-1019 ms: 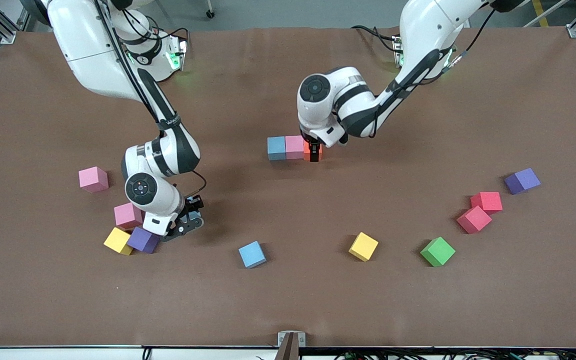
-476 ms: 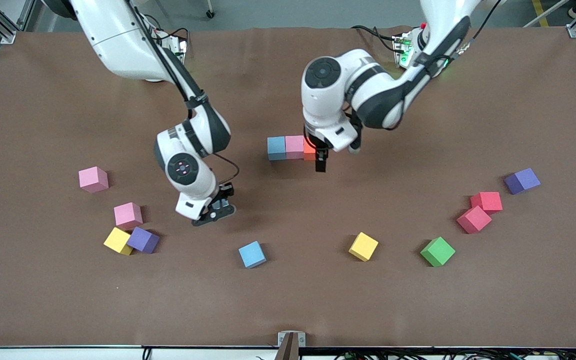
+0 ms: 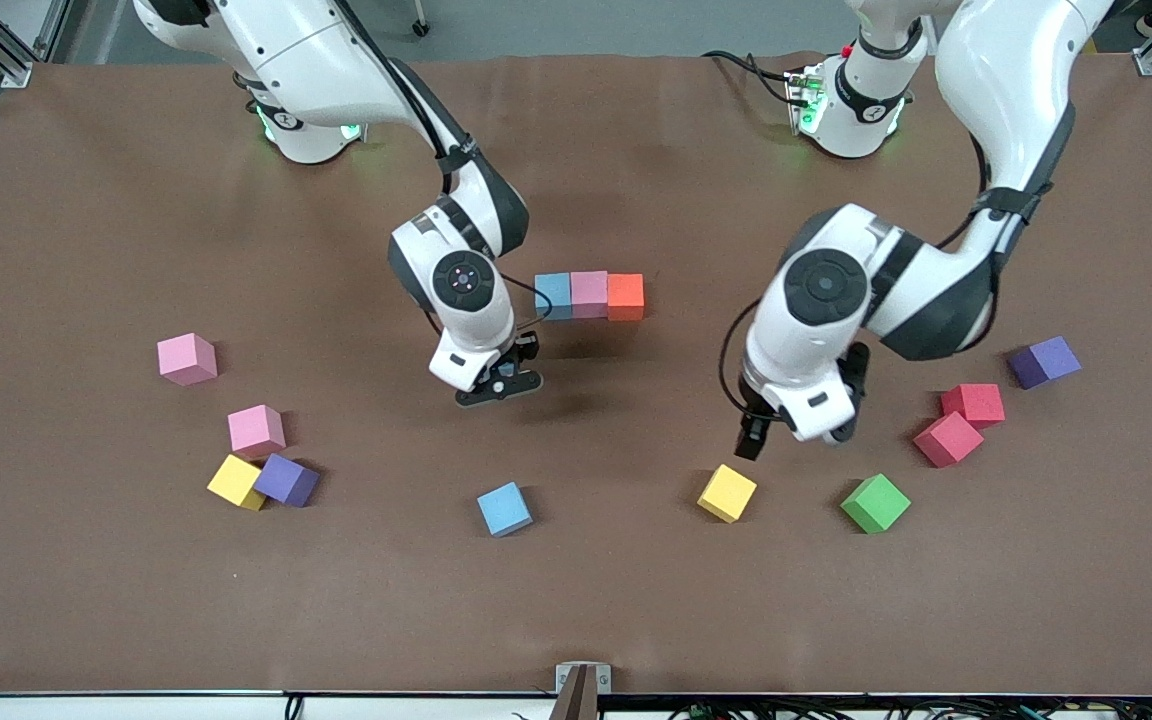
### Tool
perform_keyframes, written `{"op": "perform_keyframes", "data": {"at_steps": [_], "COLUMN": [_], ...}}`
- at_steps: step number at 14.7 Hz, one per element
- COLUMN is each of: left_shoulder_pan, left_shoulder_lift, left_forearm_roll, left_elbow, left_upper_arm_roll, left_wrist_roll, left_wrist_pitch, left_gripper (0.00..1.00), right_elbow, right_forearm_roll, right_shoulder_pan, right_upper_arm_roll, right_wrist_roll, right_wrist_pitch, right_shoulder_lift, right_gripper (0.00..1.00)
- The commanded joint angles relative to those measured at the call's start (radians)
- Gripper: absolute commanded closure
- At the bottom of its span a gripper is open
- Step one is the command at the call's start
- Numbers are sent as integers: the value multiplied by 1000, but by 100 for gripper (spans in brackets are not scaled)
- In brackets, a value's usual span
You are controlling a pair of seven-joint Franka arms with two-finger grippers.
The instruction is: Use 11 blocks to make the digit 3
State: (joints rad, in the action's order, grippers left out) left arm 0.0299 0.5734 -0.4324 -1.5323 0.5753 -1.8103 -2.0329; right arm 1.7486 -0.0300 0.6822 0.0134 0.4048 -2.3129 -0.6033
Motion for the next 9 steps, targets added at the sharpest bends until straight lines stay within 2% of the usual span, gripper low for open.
{"op": "perform_keyframes", "data": {"at_steps": [1, 5, 9], "left_shoulder_pan": [-19, -7, 33], "left_shoulder_lift": [11, 8, 11], "left_forearm_roll": [0, 3, 6], "left_elbow": [43, 41, 43], "left_upper_arm_roll": [-67, -103, -103], "left_wrist_roll": [190, 395, 590], "left_wrist_pitch": [31, 31, 30], "left_gripper": [0, 0, 0], "right_elbow": [9, -8, -8], "right_forearm_roll": [-19, -28, -79], "right_shoulder_pan": [42, 63, 85], "right_upper_arm_roll": [6, 6, 6], "right_wrist_roll": [52, 94, 92], "right_wrist_pitch": [-42, -69, -72], "right_shoulder_lift": [-15, -43, -53], "right_gripper": [83, 83, 83]}}
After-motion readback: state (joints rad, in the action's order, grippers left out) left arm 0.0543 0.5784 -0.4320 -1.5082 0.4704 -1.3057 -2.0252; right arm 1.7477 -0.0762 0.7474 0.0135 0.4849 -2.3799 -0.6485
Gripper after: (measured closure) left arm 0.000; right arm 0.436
